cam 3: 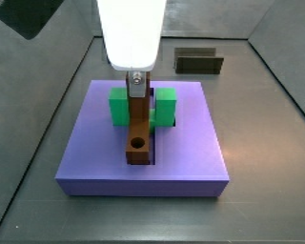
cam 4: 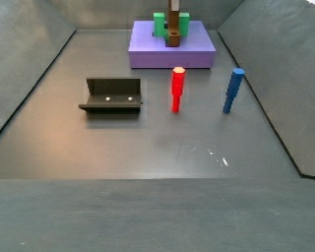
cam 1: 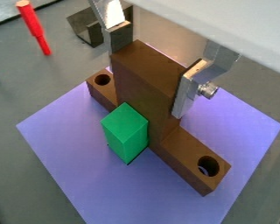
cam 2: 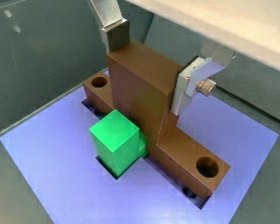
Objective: Pick up the brown object. Move up. Place the brown object on the fixture. Regrasp the brown object. Move to above the board. Insert the brown object.
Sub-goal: Insert the brown object.
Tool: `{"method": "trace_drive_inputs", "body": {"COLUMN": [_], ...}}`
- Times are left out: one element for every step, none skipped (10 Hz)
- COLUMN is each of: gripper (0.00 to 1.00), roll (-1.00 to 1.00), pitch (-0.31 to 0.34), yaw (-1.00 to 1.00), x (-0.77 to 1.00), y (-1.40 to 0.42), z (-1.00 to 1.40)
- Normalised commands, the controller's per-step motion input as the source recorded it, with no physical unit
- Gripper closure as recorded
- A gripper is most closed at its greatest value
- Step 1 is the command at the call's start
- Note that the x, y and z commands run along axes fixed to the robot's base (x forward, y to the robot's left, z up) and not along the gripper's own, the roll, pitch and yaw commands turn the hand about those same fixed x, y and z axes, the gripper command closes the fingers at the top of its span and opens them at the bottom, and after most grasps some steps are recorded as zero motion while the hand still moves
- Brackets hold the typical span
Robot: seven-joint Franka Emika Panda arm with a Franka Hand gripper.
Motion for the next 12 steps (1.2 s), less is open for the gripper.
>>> {"method": "trace_drive_inputs", "body": {"gripper": [1.0,1.0,1.0,1.0,1.0,1.0,1.0,1.0,1.0,1.0,1.0,1.0], "roll": [0.0,-0.02,-0.01,0.0,0.0,0.0,0.01,0.03,0.06,0.07,0.02,0.0], "pitch": [0.0,0.0,0.0,0.0,0.0,0.0,-0.003,-0.037,-0.106,-0.199,-0.249,-0.126], "yaw": [-0.29,-0.05,0.12,0.28,0.32,0.24,0.09,0.0,0.0,-0.03,-0.01,0.0], "x": [0.02,0.0,0.14,0.26,0.24,0.02,0.0,-0.07,-0.17,-0.16,-0.2,0.0], "y": [0.0,0.0,0.0,0.0,0.0,0.0,0.0,0.0,0.01,0.0,0.0,0.0], "z": [-0.07,-0.14,-0.16,-0.12,-0.07,-0.11,-0.11,-0.15,-0.36,-0.65,-0.77,-0.57]}}
